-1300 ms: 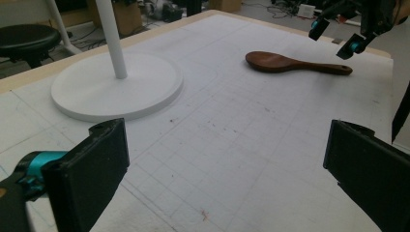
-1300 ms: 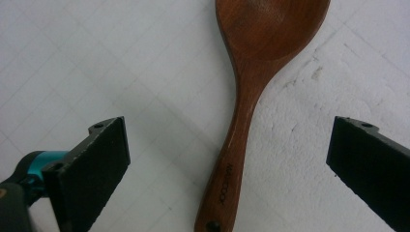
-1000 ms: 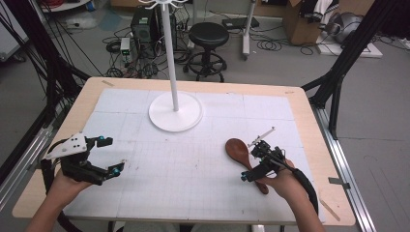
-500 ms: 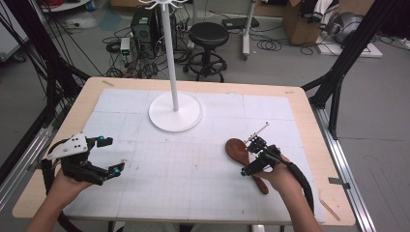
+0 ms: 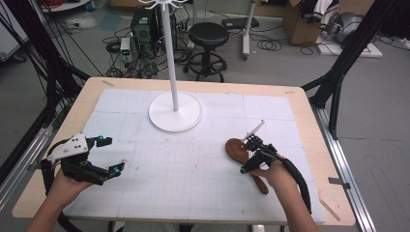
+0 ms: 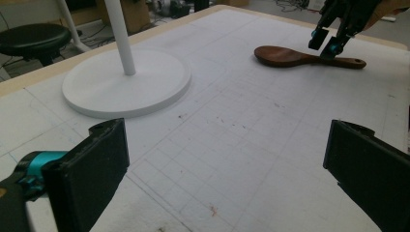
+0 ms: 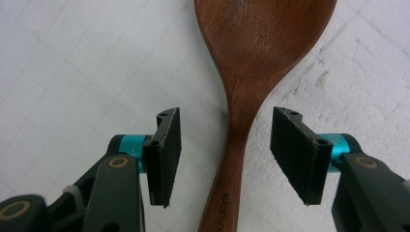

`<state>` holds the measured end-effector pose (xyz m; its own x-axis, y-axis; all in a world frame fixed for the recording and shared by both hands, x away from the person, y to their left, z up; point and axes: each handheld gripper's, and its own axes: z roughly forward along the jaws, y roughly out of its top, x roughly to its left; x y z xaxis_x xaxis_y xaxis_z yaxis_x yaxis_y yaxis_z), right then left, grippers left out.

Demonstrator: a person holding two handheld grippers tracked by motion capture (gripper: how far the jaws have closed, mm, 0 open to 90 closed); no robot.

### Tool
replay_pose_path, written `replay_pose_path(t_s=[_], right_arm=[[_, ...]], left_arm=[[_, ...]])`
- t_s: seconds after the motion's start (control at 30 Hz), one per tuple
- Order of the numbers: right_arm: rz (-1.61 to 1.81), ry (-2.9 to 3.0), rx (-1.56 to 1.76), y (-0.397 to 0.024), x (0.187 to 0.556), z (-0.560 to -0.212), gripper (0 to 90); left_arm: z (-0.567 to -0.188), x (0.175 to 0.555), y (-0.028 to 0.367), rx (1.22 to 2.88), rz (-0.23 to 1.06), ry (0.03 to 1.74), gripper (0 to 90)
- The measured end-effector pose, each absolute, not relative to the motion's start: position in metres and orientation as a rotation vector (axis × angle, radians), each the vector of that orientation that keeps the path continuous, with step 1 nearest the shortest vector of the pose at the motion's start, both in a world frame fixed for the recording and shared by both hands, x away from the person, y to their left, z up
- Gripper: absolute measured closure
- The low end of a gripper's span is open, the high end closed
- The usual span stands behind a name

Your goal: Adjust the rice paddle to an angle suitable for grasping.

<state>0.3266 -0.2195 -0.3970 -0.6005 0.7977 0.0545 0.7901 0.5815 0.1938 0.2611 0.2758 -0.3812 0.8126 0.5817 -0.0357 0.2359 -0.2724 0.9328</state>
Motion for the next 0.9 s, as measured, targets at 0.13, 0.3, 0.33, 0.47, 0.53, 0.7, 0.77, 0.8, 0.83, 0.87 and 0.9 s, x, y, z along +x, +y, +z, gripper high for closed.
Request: replay_pose_path(t_s=[0.13,0.3,0.33,0.47,0.53,0.7,0.77,0.8,0.83,0.87,0.9], right_arm=[[0.271,2.765,1.393,-0.2174,0.3285,-0.3992,48.1],[0.224,2.762,1.405,-0.2161,0.33,-0.4022,50.2],[0.224,2.759,1.414,-0.2158,0.3301,-0.403,51.4],[0.222,2.751,1.442,-0.2164,0.3317,-0.405,54.7],[0.223,2.753,1.441,-0.2174,0.3325,-0.4054,55.7],[0.224,2.757,1.454,-0.2171,0.333,-0.4058,59.6],[0.229,2.753,1.454,-0.2174,0.3338,-0.407,60.0],[0.22,2.754,1.465,-0.2175,0.3342,-0.4066,60.3],[0.221,2.742,1.476,-0.2178,0.3347,-0.407,60.4],[0.213,2.743,1.488,-0.2181,0.3354,-0.4068,61.1],[0.219,2.749,1.503,-0.2185,0.3358,-0.4071,62.1]], left_arm=[[-0.3813,0.2611,0.2759,1.856,0.379,0.621,3.0],[-0.3813,0.261,0.2759,1.856,0.378,0.624,3.0],[-0.3814,0.261,0.2759,1.856,0.378,0.624,3.0],[-0.3815,0.2612,0.276,1.857,0.376,0.626,2.9],[-0.3817,0.2611,0.2758,1.858,0.377,0.627,2.9],[-0.3818,0.2614,0.2759,1.859,0.378,0.628,3.0],[-0.3819,0.2614,0.2758,1.861,0.376,0.628,2.9],[-0.3819,0.2613,0.2757,1.86,0.376,0.628,3.0],[-0.3819,0.2613,0.2757,1.86,0.376,0.628,3.0],[-0.3818,0.2612,0.276,1.86,0.377,0.627,3.0],[-0.3818,0.2612,0.276,1.86,0.377,0.627,3.0]])
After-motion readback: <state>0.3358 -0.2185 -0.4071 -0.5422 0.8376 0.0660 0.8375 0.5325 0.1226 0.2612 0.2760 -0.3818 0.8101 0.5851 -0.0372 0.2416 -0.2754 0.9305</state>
